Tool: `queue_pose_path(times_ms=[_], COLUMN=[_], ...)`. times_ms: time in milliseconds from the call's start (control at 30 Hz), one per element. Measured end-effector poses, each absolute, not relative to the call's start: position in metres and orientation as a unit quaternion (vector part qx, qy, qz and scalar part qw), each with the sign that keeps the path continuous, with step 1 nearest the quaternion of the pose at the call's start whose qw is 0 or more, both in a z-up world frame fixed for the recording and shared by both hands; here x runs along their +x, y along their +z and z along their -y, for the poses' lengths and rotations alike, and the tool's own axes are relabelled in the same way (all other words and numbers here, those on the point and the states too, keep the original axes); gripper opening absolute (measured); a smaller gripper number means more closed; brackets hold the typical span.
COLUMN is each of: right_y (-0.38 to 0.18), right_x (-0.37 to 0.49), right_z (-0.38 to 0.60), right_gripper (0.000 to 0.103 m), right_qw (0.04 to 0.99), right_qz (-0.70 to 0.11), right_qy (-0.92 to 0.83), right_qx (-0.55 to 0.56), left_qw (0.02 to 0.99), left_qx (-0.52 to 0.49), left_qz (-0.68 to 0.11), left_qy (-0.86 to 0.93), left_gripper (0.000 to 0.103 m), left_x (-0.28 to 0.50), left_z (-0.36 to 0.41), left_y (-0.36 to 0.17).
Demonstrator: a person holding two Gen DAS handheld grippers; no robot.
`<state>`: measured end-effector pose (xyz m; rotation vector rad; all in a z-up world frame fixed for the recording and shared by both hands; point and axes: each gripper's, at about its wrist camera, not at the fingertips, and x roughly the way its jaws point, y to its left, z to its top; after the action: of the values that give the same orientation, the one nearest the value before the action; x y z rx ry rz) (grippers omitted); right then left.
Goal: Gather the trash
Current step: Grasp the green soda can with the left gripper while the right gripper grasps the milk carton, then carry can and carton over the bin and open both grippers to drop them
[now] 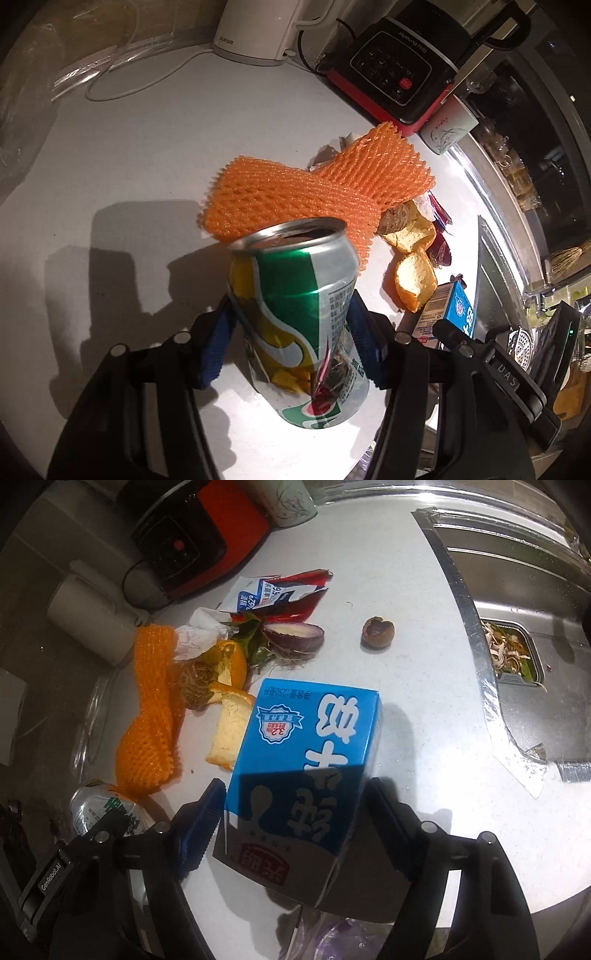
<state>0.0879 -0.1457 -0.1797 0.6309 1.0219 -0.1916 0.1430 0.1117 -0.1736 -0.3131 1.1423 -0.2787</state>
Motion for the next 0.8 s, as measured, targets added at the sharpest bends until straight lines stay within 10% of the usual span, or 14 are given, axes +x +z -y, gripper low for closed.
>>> queue_pose_path(times_ms=[800], right_y=[-0.111], right_x=[-0.031], right_z=[0.135], right_gripper=[0.073], right_qw=[0.890], right_qz=[-0.432], right_qy=[0.008], right_qx=[0.147], left_qw=[0.855], left_qx=[-0.106], left_qz=[-0.476], left_qy=[-0.178], left_gripper=[0.056], left_x=[0.016], left_z=[-0.089], left_y=[-0.118])
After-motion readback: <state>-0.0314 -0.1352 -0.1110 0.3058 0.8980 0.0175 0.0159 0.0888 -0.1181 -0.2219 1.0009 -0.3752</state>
